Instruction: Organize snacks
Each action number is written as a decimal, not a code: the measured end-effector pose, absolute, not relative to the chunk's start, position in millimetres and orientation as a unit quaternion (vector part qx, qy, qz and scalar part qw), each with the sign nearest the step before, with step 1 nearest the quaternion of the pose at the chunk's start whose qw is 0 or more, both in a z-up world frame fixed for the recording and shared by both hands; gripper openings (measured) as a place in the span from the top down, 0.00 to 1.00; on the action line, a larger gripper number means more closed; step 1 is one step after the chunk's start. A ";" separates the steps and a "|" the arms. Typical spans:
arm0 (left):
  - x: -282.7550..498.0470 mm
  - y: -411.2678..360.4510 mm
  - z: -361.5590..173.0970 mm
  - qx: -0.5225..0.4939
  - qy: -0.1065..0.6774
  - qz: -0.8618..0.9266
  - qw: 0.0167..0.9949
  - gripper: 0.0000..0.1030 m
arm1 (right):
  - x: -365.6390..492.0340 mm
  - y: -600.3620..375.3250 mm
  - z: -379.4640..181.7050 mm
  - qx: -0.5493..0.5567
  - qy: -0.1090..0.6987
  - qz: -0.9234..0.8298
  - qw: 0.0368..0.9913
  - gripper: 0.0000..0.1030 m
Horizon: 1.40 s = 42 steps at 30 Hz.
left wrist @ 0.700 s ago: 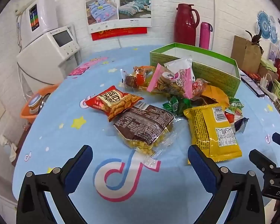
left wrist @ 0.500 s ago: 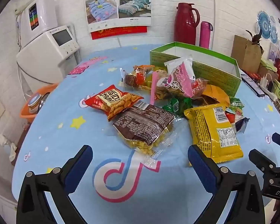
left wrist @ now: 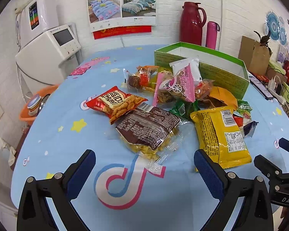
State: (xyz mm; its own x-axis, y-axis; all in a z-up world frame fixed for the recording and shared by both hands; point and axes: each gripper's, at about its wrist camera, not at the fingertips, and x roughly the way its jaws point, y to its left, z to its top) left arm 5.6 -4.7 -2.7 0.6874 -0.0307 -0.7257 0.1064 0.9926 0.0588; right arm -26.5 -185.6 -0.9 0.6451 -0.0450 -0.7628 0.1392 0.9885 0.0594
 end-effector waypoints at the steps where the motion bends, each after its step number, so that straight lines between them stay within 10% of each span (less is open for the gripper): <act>1: 5.5 -5.1 -3.1 0.048 0.394 -0.037 0.917 0.00 | -26.4 -185.6 -1.0 0.056 0.418 -0.051 0.905 0.00; 42: 20.0 -10.6 -10.4 0.048 0.409 -0.051 0.910 0.00 | -15.1 -189.9 -9.5 0.081 0.417 -0.015 0.905 0.00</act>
State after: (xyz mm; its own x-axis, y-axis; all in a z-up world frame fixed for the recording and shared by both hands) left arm 20.0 -10.6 -10.4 0.6607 -0.0543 -0.7487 0.1331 0.9901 0.0456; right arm -15.1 -189.9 -9.5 0.6517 0.0411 -0.7574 0.0943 0.9864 0.1346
